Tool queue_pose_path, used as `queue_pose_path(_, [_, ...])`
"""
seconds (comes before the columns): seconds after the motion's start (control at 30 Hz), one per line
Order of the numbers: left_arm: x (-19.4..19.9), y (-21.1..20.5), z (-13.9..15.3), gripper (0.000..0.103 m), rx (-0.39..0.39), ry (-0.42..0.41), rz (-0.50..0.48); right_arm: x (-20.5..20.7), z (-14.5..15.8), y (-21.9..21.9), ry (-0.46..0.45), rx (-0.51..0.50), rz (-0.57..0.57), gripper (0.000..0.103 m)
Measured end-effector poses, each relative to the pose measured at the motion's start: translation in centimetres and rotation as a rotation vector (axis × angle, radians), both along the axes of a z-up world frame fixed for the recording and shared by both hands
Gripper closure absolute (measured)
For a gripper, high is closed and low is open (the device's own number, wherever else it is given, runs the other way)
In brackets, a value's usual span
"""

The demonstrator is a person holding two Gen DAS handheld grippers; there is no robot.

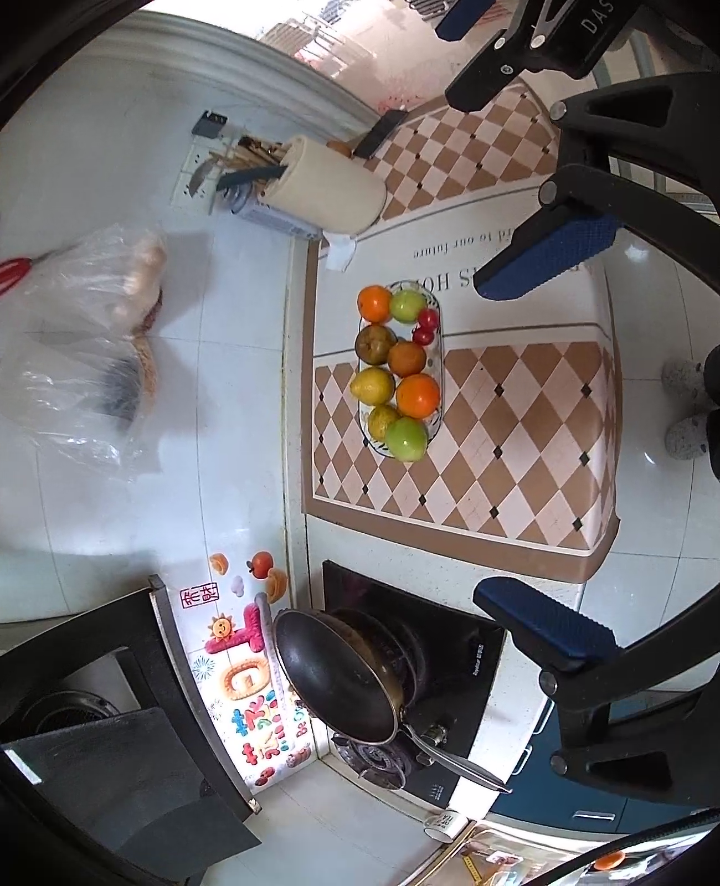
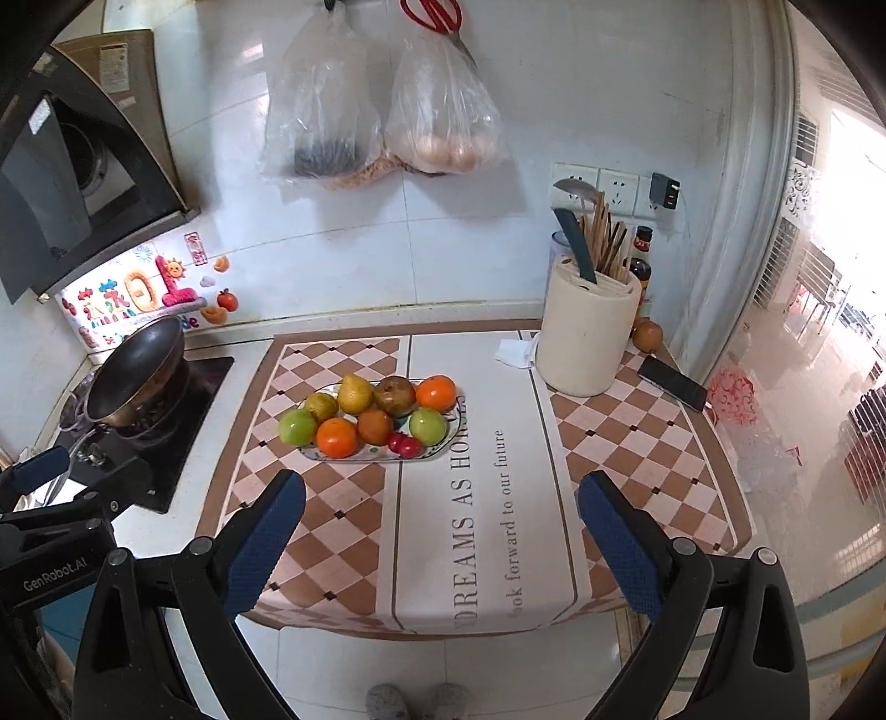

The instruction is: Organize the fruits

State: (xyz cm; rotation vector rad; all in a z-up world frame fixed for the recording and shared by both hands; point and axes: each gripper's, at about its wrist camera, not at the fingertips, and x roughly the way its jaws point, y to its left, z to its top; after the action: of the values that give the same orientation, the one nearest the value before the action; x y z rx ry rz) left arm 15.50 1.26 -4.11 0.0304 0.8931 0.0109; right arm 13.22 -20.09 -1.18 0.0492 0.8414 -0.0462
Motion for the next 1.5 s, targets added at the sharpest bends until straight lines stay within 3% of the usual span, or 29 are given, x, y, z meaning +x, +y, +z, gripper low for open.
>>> queue_pose_path(0.47, [5.8,0.1,-4.2,0.000,0.020,0.094,0.028,6.5,-4.2,0.2,0.094,-0.007,0.008,0.002])
queue_pose_path(1.5, [5.4,0.1,-3.8,0.000,0.027,0.086,0.032,6.6,-4.6,1.0,0.124,0.003,0.045,0.002])
